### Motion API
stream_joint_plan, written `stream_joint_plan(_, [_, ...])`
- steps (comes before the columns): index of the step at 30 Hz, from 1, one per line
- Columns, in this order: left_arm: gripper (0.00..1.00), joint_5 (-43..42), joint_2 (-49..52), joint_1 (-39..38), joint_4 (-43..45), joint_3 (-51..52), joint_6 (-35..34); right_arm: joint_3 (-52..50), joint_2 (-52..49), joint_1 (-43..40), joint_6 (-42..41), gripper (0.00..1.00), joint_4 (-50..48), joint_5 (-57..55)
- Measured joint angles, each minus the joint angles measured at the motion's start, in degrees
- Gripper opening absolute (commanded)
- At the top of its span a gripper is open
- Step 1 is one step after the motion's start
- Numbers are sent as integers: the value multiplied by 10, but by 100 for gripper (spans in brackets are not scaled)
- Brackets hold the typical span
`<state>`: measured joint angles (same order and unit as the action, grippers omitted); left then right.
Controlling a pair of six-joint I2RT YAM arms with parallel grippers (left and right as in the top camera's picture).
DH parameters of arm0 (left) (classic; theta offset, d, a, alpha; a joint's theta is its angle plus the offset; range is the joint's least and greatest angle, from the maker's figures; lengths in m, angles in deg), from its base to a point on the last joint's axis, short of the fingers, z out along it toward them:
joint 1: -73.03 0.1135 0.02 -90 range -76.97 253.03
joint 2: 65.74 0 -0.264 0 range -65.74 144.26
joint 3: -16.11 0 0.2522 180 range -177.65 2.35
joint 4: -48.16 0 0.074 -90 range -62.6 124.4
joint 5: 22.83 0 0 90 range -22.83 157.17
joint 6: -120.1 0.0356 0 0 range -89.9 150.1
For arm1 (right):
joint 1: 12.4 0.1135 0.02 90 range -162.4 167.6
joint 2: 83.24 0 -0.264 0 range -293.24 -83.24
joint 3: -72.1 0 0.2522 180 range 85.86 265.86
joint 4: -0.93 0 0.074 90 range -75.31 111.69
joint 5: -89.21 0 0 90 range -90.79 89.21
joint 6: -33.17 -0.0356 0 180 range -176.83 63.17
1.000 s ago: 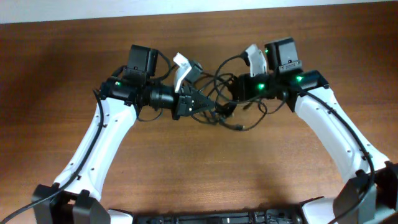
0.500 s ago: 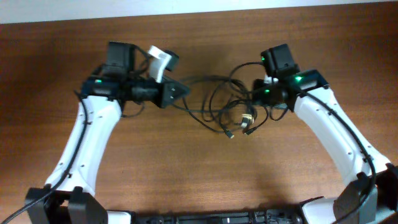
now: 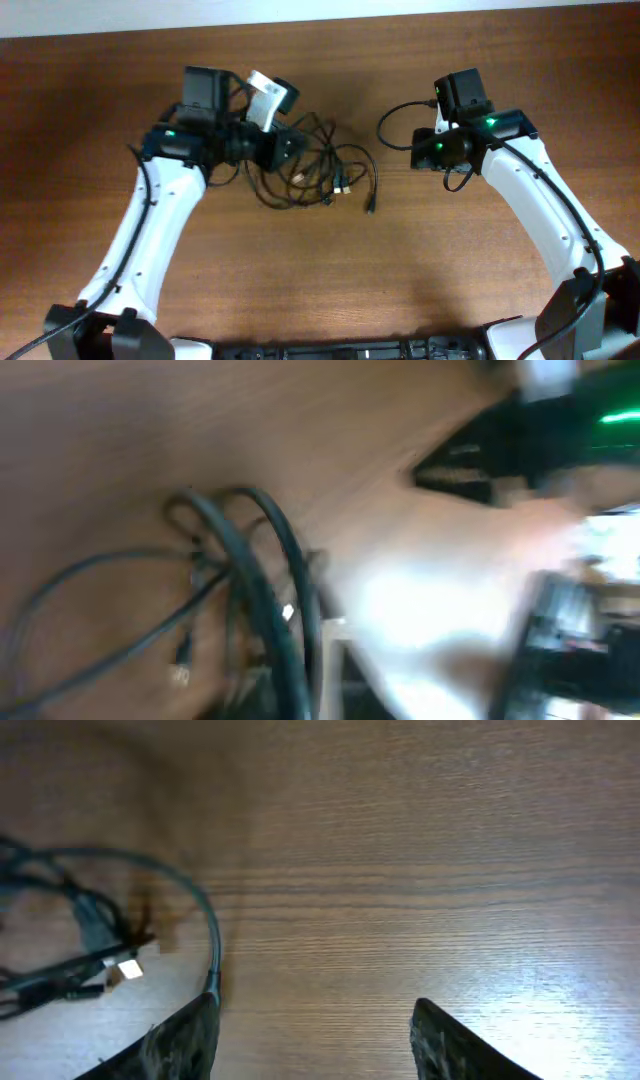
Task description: Untangle cables
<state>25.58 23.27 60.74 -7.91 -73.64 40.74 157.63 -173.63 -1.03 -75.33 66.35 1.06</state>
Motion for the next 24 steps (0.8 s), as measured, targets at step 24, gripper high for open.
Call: stream_joint_plan(24, [58, 276, 192, -46, 100, 0, -148, 0, 105, -30, 48, 61, 57, 22])
